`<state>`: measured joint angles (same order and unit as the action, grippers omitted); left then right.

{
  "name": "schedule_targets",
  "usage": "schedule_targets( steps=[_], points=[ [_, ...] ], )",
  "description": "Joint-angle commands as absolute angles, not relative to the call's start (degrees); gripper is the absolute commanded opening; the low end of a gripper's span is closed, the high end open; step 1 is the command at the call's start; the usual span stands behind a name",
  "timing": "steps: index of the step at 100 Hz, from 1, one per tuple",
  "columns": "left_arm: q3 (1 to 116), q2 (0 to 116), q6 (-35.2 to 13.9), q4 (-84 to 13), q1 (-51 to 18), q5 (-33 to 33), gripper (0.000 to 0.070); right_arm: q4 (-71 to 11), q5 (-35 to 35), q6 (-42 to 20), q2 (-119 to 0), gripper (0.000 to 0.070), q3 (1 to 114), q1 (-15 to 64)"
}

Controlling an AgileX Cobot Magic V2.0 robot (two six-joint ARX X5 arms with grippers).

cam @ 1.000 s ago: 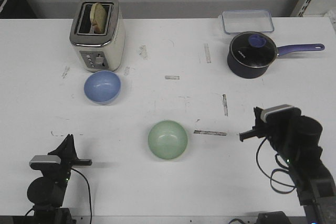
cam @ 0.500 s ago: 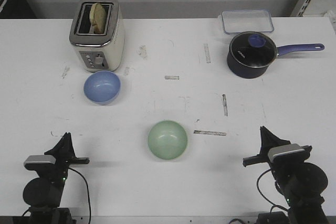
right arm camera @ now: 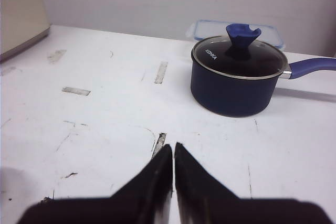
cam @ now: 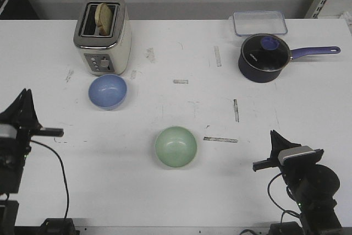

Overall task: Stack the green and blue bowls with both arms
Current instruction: 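Reach the left gripper to the light blue bowl and grasp its rim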

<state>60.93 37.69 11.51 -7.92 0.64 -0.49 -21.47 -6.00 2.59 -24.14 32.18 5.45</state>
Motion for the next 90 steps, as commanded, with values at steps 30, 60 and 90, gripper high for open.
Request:
schedule_targets(
  steps=[30, 60, 90],
  points=[
    [73.65, 66.22, 2.61, -15.64, 0.75, -0.58, 0.047, -20.58, -5.98, 2.46, -24.47, 0.0, 32.14, 5.67],
    [73.65, 83.94, -2.2, -25.26, 0.75, 2.52, 0.0502, -20.64, -6.0, 2.44, -24.47, 0.0, 32.14, 5.67],
    [73.65, 96.84, -5.82, -24.62, 0.75, 5.45, 0.0502, -20.84, -6.02, 2.42, -24.47, 0.0, 32.14, 6.48]
  ],
)
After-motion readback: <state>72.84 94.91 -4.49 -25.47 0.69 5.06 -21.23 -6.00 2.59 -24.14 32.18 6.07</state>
